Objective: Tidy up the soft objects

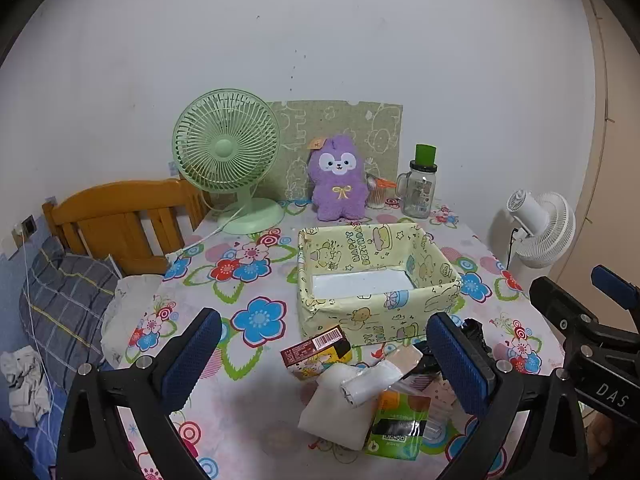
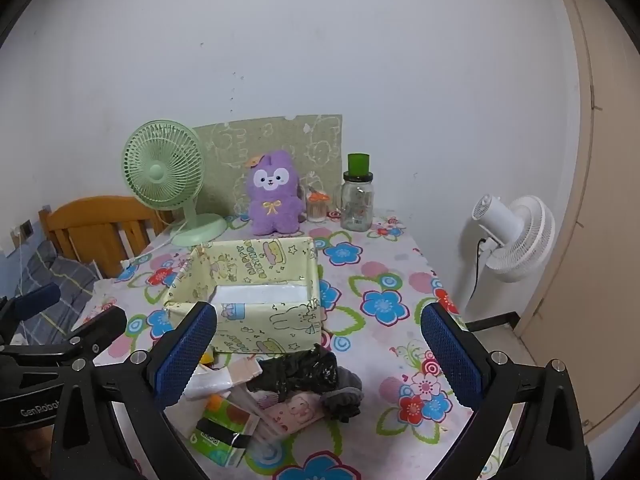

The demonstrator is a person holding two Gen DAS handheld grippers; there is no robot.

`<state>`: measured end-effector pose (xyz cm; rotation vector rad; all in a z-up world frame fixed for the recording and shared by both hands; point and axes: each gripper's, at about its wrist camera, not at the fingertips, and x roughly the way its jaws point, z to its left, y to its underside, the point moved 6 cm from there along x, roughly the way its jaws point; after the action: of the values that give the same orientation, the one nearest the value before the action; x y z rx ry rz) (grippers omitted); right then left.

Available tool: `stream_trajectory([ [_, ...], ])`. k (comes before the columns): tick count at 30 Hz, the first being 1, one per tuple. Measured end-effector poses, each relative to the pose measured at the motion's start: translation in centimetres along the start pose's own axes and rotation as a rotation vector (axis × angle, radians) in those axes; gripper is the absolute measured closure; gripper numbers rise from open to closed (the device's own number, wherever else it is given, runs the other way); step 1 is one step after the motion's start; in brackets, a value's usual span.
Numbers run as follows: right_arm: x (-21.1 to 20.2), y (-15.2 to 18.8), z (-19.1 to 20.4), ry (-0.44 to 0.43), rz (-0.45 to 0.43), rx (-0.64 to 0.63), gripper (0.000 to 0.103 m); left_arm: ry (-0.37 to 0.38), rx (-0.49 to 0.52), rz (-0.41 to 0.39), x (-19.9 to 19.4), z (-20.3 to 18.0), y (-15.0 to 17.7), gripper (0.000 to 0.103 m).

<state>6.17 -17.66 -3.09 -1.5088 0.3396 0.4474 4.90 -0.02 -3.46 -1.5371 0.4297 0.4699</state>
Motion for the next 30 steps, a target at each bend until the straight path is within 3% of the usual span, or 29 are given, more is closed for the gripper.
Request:
stream_trajectory([
  [30, 0.17, -0.01, 0.27, 0.010, -0.004, -0.016, 0.000, 0.003, 0.000, 0.019, 0.74, 0.09, 0.08, 0.000],
])
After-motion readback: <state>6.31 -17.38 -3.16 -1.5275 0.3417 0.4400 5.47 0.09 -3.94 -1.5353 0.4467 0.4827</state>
